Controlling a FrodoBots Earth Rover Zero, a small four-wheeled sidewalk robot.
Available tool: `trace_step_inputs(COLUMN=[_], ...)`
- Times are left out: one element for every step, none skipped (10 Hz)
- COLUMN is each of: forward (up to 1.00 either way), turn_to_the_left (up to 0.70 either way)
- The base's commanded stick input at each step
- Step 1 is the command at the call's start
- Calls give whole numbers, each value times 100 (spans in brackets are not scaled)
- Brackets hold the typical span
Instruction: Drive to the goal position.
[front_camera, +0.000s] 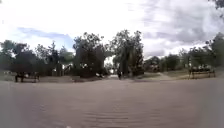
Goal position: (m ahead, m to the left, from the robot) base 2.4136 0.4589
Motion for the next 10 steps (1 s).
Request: trace_step_inputs(forward=[100,100,100,100,100,100,100,100,100,100], turn_to_the_left=[1,1,1,1,1,1,1,1,1,1])
